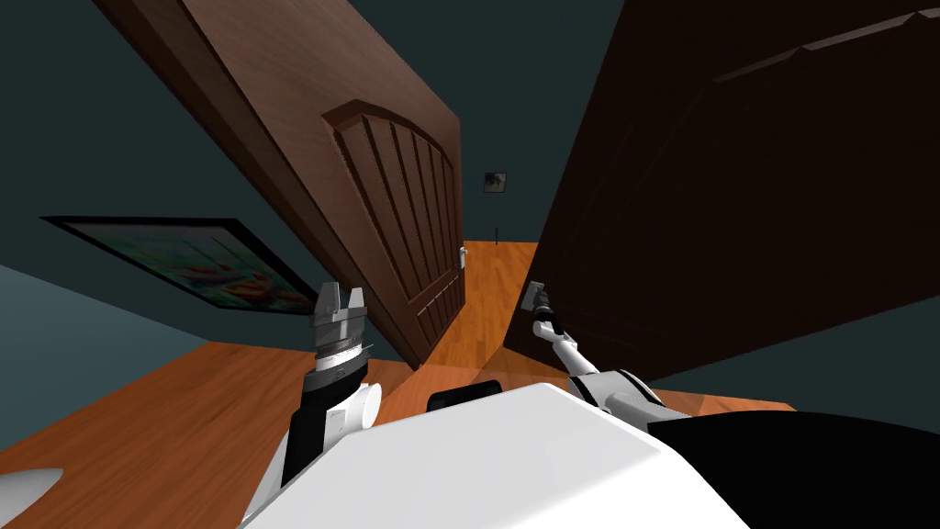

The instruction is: Push the door open

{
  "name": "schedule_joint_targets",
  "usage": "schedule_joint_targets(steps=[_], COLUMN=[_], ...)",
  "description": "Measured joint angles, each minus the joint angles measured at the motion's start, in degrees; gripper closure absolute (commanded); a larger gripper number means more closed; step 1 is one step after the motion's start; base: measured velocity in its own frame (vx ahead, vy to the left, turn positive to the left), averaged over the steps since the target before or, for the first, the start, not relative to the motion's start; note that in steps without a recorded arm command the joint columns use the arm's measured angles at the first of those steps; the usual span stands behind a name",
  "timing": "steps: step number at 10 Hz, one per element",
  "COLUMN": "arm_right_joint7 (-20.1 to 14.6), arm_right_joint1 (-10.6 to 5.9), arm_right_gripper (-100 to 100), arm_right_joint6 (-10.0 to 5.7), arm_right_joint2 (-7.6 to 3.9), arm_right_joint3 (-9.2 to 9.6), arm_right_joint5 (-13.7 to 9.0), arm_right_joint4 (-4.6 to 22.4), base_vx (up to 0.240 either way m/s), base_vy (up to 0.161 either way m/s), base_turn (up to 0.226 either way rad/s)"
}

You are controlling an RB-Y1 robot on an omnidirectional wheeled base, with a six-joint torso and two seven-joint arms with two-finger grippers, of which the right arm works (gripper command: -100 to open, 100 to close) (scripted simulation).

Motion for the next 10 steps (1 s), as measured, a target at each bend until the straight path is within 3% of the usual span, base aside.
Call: schedule_joint_targets(steps=[1, 3, 5, 6, 8, 9, 10], arm_right_joint7=[1.3, 1.4, 2.5, 3.7, 5.2, 7.3, 7.1], arm_right_joint1=[-0.1, -0.86, -2.76, -2.45, -3.78, -3.23, -4.37], arm_right_gripper=[100, 100, 100, 100, 100, 100, 100], arm_right_joint6=[0.44, 0.17, -0.83, -0.67, -1.55, -0.4, -0.99], arm_right_joint2=[0.49, 0.17, 0.83, 1.34, 2.13, 3.03, 2.57], arm_right_joint3=[-1.26, -2.04, -3.61, -5.03, -6.88, -8.77, -8.61], arm_right_joint5=[-0.2, -0.3, -0.3, -0.6, -0.7, -1.2, -1.0], arm_right_joint4=[-0.2, 1.1, 4.1, 3.5, 5.6, 3.6, 5.7], base_vx=[0.069, 0.075, 0.098, 0.095, 0.09, 0.061, 0.092], base_vy=[-0.011, -0.025, -0.027, -0.032, -0.021, -0.018, -0.022], base_turn=[0.003, 0.016, 0.009, 0.011, 0.025, 0.0, 0.023])
